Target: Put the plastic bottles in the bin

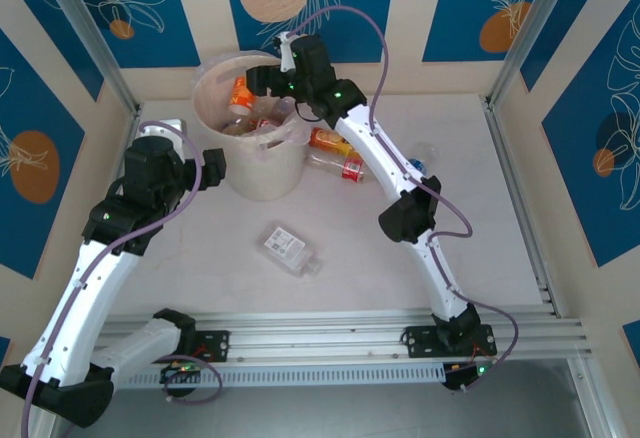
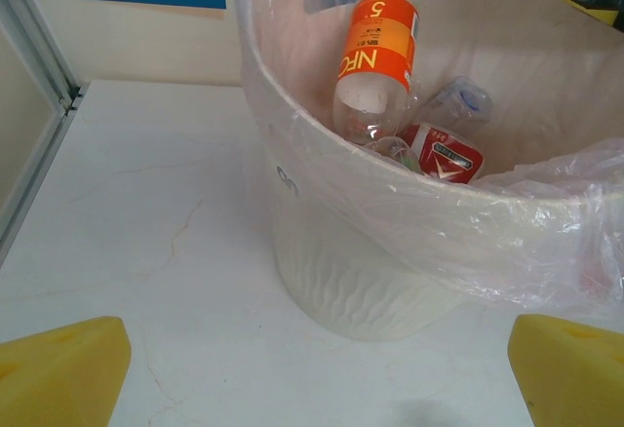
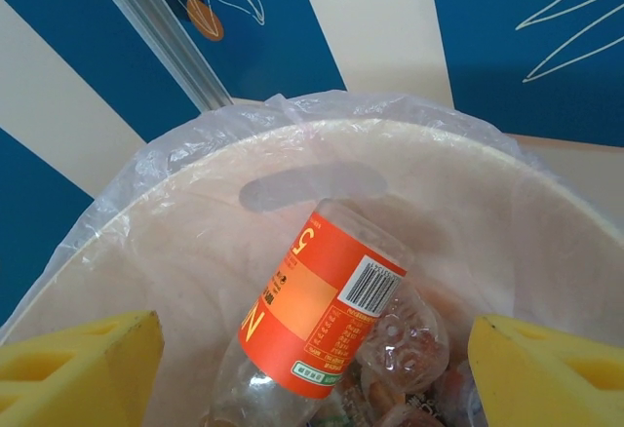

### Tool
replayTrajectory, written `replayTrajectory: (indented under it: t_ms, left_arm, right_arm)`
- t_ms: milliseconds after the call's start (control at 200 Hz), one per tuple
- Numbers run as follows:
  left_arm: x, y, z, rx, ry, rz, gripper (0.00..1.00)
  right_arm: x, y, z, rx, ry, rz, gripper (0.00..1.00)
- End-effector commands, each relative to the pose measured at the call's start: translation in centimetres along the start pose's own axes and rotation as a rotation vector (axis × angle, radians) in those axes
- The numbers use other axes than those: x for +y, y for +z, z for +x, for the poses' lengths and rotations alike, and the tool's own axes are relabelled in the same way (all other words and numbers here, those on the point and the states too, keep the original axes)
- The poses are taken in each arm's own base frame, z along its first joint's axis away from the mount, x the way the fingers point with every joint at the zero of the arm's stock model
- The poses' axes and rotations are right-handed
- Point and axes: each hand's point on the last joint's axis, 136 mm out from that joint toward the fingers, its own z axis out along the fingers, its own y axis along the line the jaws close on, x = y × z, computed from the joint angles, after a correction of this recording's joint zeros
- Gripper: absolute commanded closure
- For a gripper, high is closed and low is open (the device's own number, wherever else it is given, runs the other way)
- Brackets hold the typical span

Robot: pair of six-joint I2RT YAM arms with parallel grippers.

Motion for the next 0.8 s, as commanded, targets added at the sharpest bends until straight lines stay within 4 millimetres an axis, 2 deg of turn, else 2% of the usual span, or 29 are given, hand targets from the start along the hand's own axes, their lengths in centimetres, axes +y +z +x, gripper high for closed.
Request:
replayTrajectory:
  t_ms: [0,265,355,440,525,690,795]
  left_arm:
    - [0.1,-0.5,0.4,0.011,0.002,0.008,0.0]
    - [-0.4,-0.9,0.0,0.0,-0.002,0.039,0.0]
    - [-0.6,-1.2,-0.3,-0.013,-0.008,0.054,0.01]
    - [-0.5,-1.5,-0.5,-0.022,-0.008,0.053,0.01]
    - [-0.1,-1.6,-0.5,-0.028,-0.01,0.035,0.01]
    - [0.2,-1.5,-0.5,-0.03,-0.007,0.013,0.0]
    - [0.3,-1.5,-0.6,-0.032,-0.006,0.007,0.01]
  right_arm:
    - [1.5,-5.0,-4.8,-0.092,-0.046,0.002,0.17]
    - [1.6,-10.2,-7.4,-0.128,-0.066,0.087,0.17]
    - [0.4,-12.3,-7.6,-0.125,-0.046,0.165,0.16]
    - [-2.2,-14.4,-7.0,-0.09,0.019,0.272,0.16]
    - [-5.6,-16.5,-5.1,-0.029,0.111,0.387,0.16]
    - [-12.2,-20.3,0.0,0.054,0.257,0.573,0.16]
    - [-16.6,-23.0,3.6,0.096,0.374,0.663,0.12]
